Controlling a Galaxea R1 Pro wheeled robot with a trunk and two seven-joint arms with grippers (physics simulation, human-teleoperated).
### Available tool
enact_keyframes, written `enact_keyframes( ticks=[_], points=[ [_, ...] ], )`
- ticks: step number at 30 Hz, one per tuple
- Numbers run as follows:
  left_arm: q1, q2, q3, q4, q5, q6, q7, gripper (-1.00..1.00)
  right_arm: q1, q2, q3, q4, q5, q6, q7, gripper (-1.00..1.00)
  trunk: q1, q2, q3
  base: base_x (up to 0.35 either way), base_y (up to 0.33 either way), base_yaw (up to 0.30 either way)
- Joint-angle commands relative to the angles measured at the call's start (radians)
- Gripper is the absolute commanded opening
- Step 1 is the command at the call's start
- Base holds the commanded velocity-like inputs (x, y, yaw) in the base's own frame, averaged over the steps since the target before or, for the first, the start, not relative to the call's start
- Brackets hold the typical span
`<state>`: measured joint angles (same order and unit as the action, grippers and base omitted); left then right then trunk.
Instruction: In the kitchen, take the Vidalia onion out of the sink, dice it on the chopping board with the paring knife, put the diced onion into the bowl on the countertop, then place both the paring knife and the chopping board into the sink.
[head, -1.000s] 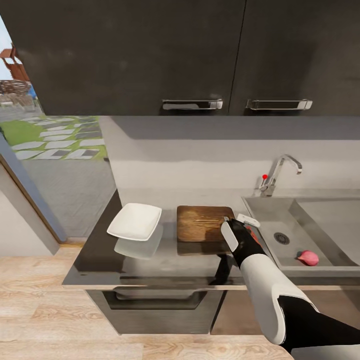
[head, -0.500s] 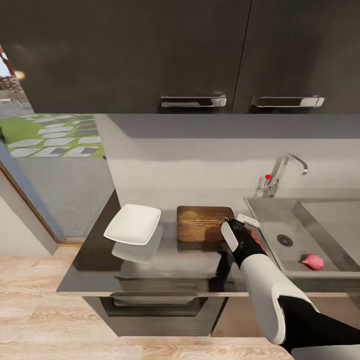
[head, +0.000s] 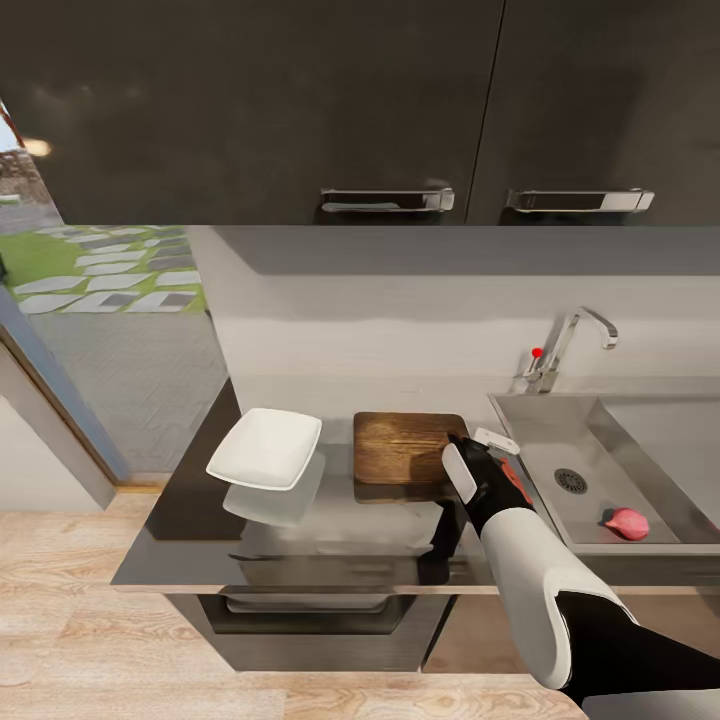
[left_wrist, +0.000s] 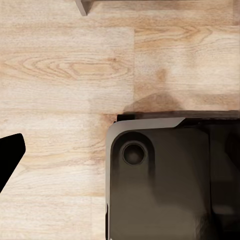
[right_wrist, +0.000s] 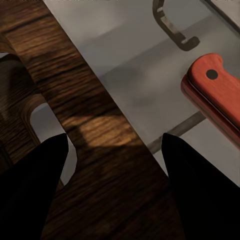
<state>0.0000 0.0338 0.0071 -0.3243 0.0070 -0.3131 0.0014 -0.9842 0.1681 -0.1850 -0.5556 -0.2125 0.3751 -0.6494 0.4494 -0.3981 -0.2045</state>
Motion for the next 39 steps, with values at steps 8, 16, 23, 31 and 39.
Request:
enact_keyframes(
  ticks=[8,16,23,31,39],
  points=[
    [0.000,0.000,0.001,-0.001,0.001,-0.001,0.000,1.00,-0.001,-0.001,-0.002,-0.002,-0.005,0.004,-0.003,-1.00,0.001,-0.002,-0.002,0.000,0.000,0.000],
    [0.000,0.000,0.001,-0.001,0.001,-0.002,0.000,1.00,-0.001,0.000,-0.002,-0.001,-0.003,0.005,-0.005,-1.00,0.001,-0.002,-0.002,0.000,0.000,0.000],
    [0.000,0.000,0.001,-0.001,0.001,-0.002,0.000,1.00,-0.001,0.000,-0.002,-0.001,-0.002,0.005,-0.006,-1.00,0.001,-0.002,-0.002,0.000,0.000,0.000],
    [0.000,0.000,0.001,-0.001,0.001,-0.002,0.000,1.00,-0.001,0.000,-0.002,-0.001,-0.002,0.005,-0.007,-1.00,0.001,-0.002,-0.002,0.000,0.000,0.000],
    [0.000,0.000,0.001,-0.001,0.002,-0.001,0.000,1.00,-0.001,0.000,-0.002,-0.001,-0.002,0.005,-0.009,-1.00,0.001,-0.002,-0.002,0.000,0.000,0.000]
  ],
)
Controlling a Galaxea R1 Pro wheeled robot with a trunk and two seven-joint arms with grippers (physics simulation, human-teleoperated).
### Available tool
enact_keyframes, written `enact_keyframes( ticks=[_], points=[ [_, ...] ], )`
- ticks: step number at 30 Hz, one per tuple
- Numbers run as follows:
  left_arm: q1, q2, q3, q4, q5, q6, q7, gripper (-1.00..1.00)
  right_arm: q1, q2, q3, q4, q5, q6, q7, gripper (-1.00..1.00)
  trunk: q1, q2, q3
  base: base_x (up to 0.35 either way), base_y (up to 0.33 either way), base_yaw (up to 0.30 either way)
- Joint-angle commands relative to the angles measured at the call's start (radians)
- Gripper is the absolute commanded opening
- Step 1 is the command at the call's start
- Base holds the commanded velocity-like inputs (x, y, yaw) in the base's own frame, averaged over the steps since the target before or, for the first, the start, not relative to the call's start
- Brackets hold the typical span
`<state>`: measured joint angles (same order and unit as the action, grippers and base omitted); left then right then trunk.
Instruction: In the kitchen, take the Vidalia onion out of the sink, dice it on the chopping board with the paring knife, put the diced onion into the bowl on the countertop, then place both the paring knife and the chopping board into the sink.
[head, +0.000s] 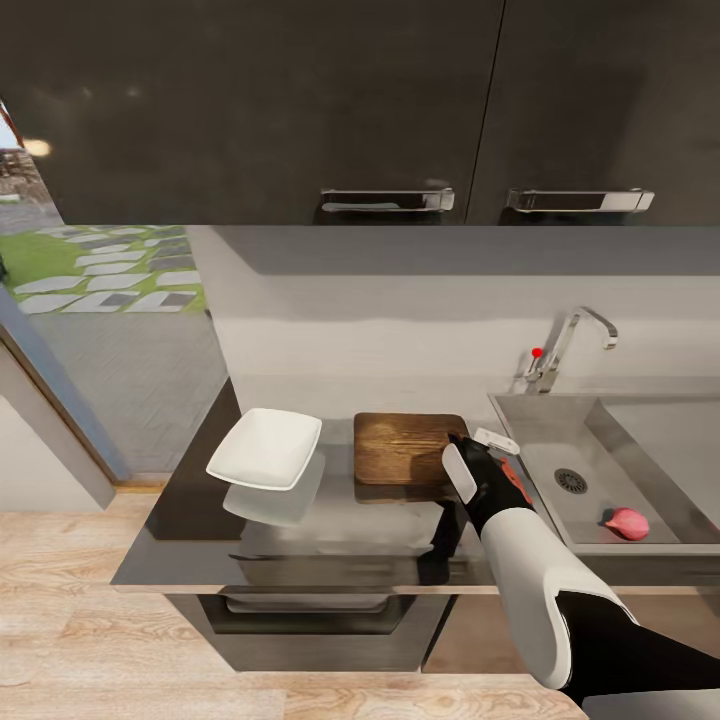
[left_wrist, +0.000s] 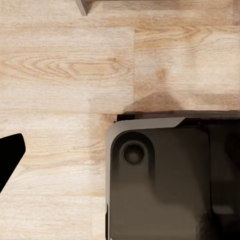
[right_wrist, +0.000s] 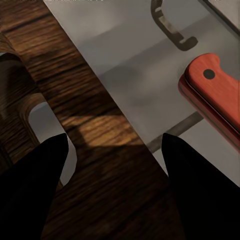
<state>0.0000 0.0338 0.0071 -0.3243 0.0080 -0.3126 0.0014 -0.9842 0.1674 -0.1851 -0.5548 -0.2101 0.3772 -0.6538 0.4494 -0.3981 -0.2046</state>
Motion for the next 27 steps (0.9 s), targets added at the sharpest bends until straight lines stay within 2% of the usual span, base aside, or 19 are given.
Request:
enact_keyframes(
  ticks=[1,7,8,27],
  points=[
    [0.000,0.000,0.001,-0.001,0.000,-0.002,0.000,1.00,-0.001,0.001,-0.002,-0.002,-0.005,0.003,-0.004,-1.00,0.001,-0.002,-0.002,0.000,0.000,0.000],
    [0.000,0.000,0.001,-0.001,0.000,-0.002,0.000,1.00,-0.001,0.000,-0.002,-0.002,-0.005,0.003,-0.004,-1.00,0.001,-0.002,-0.002,0.000,0.000,0.000],
    [0.000,0.000,0.001,-0.001,0.000,-0.002,0.000,1.00,-0.001,0.001,-0.002,-0.002,-0.005,0.003,-0.004,1.00,0.001,-0.002,-0.002,0.000,0.000,0.000],
    [0.000,0.000,0.001,-0.001,0.001,-0.002,0.000,1.00,-0.001,0.001,-0.002,-0.003,-0.006,0.003,-0.004,1.00,0.001,-0.002,-0.002,0.000,0.000,0.000]
  ],
)
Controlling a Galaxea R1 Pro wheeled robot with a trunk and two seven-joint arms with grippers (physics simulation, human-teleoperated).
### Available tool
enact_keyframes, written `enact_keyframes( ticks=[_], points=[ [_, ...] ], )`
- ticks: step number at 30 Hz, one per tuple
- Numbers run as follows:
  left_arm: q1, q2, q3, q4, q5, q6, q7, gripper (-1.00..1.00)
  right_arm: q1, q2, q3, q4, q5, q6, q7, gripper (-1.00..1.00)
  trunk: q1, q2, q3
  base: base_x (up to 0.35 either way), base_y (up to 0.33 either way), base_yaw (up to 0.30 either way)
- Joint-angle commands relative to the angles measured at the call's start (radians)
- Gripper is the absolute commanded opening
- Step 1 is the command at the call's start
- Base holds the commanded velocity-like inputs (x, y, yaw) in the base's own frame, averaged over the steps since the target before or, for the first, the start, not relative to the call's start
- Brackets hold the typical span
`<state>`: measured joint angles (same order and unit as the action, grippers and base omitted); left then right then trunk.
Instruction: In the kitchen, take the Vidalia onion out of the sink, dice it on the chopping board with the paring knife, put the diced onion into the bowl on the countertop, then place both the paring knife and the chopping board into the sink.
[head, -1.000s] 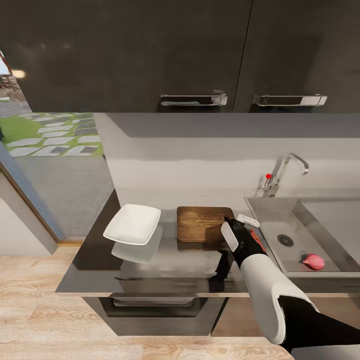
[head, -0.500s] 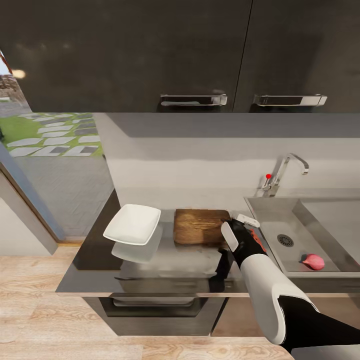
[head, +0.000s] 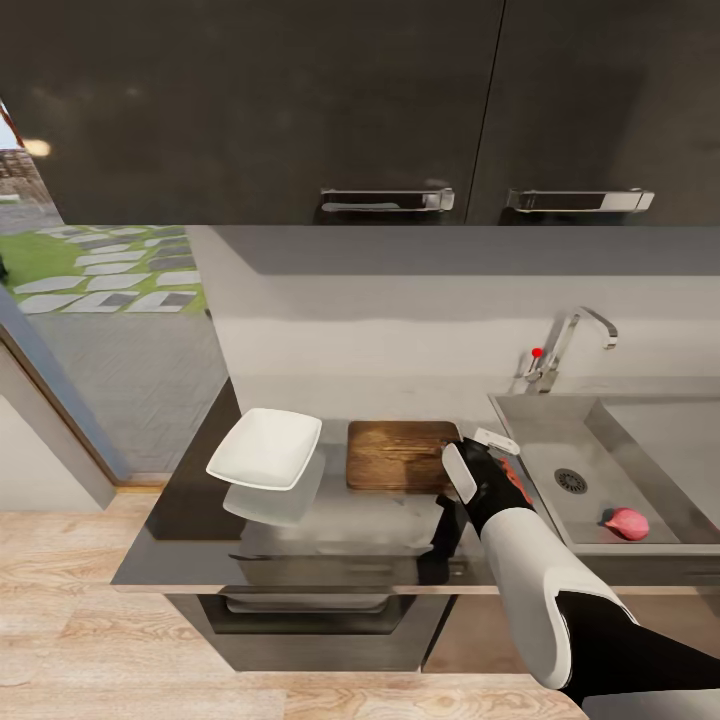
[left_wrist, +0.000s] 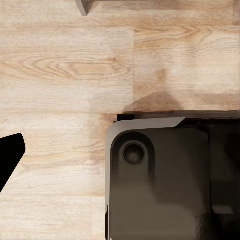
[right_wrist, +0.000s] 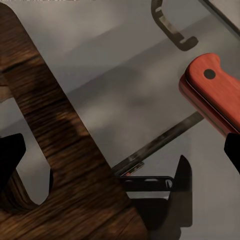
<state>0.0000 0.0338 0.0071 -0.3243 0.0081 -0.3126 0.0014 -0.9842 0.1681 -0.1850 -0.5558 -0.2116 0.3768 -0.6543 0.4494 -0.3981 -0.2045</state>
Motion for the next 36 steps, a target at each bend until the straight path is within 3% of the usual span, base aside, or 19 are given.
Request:
enact_keyframes(
  ticks=[1,36],
  points=[
    [0.000,0.000,0.001,-0.001,0.001,-0.002,0.000,1.00,-0.001,0.001,-0.002,-0.002,-0.005,0.004,-0.004,1.00,0.001,-0.002,-0.002,0.000,0.000,0.000],
    [0.000,0.000,0.001,-0.001,0.001,-0.002,0.000,1.00,-0.001,0.006,-0.001,-0.003,-0.009,0.004,-0.005,1.00,0.001,-0.002,0.043,0.000,0.000,0.000]
  ],
)
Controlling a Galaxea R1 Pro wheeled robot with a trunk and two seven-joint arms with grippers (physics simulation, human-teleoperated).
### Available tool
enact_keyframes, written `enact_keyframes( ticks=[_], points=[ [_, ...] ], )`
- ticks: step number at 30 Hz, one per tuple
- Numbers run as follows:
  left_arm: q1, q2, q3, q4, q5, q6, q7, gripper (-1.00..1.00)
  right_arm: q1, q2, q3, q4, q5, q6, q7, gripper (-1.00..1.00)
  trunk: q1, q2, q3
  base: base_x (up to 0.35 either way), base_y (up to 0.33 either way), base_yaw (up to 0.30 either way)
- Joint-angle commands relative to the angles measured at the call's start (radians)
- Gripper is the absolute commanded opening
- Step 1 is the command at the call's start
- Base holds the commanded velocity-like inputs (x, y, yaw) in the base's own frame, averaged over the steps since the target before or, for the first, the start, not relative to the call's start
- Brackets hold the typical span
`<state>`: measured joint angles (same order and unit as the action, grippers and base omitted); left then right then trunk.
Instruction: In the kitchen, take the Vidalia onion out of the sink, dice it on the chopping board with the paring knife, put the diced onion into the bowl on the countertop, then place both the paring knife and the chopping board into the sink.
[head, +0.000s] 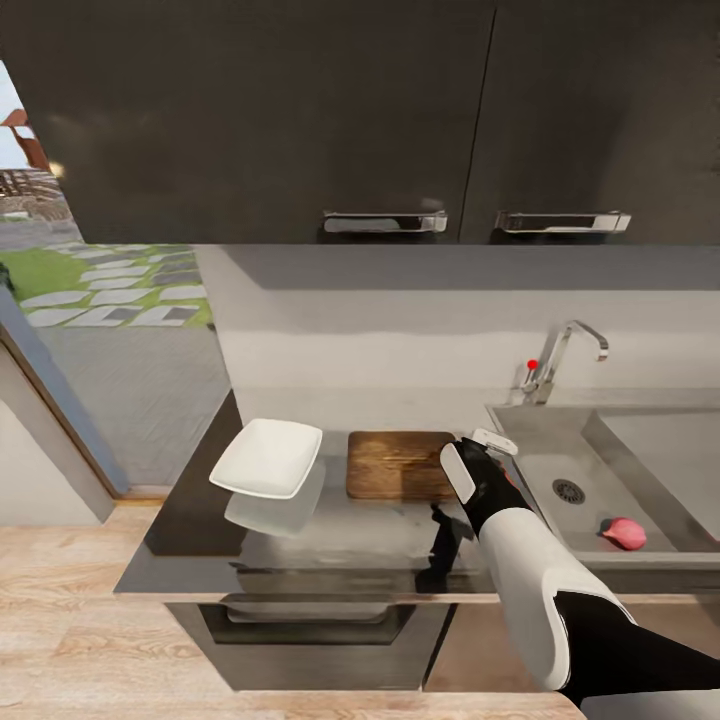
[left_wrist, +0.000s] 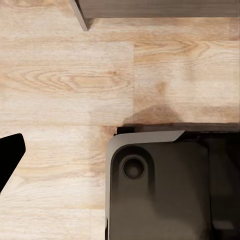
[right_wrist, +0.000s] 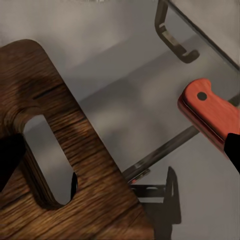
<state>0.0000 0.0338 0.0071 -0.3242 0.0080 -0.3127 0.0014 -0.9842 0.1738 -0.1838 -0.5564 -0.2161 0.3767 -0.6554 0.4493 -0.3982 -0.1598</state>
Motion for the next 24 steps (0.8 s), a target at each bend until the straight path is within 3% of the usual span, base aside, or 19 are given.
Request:
enact_keyframes(
  ticks=[1,12,24],
  points=[
    [0.000,0.000,0.001,-0.001,0.001,-0.002,0.000,1.00,-0.001,0.001,-0.002,-0.002,-0.005,0.004,-0.004,1.00,0.001,-0.002,0.000,0.000,0.000,0.000],
    [0.000,0.000,0.001,-0.001,0.001,-0.002,0.000,1.00,-0.001,0.001,-0.002,-0.002,-0.005,0.004,-0.003,1.00,0.001,-0.002,0.017,-0.032,0.000,0.000],
    [0.000,0.000,0.001,-0.001,0.001,-0.002,0.000,1.00,-0.001,0.001,-0.002,-0.002,-0.006,0.004,-0.003,1.00,0.001,-0.002,0.036,-0.224,0.000,0.000]
  ],
)
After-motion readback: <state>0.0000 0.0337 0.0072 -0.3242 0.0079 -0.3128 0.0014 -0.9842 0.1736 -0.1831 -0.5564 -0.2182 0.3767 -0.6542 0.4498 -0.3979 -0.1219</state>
